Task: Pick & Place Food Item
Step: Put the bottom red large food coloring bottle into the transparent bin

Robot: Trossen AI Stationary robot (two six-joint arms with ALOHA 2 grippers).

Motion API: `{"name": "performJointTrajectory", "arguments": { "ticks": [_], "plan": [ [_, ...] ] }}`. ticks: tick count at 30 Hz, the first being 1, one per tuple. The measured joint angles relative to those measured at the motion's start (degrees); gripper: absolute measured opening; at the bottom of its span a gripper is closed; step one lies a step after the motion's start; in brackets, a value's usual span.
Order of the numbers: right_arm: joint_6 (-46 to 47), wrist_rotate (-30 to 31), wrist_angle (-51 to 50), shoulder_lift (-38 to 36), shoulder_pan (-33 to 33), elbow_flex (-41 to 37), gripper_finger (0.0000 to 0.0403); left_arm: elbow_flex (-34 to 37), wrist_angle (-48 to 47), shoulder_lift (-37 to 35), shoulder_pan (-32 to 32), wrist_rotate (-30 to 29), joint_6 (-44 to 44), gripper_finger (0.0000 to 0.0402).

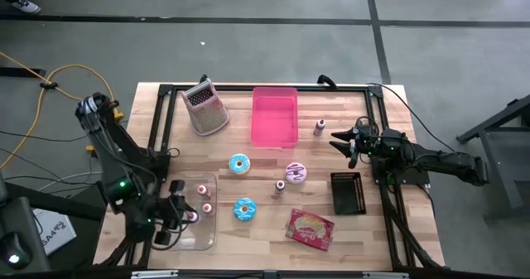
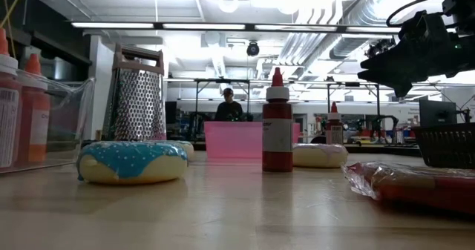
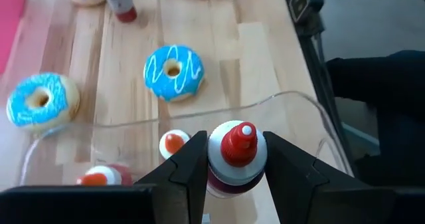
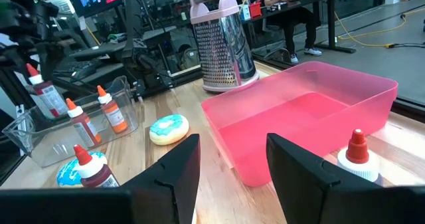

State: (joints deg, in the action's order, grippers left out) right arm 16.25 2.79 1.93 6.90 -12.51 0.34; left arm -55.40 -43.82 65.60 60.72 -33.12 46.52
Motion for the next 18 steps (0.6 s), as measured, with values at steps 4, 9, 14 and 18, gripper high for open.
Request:
{"name": "performJointTrajectory", "arguments": {
  "ticks": [4, 9, 14, 18],
  "plan": [
    [-0.01, 0.02, 0.00, 0.00, 0.00, 0.00, 0.0160, 1.21, 0.62, 2.44, 1.33, -0.21, 4.39, 0.0120],
    [0.00, 0.00, 0.00, 0.00, 0.00, 0.00, 0.0160, 2.62, 3.48, 5.44, 2.99, -2.24, 7.69, 0.0120],
    [0.01, 0.01, 0.00, 0.00, 0.00, -0.02, 0.0160, 3.13, 4.23, 9.37, 3.38, -3.08, 12.12, 0.0120],
    [0.01, 0.02, 0.00, 0.00, 0.00, 0.00, 0.0160, 3.13, 5.54, 12.23, 3.48, -3.10, 14.00, 0.0120]
  ]
}}
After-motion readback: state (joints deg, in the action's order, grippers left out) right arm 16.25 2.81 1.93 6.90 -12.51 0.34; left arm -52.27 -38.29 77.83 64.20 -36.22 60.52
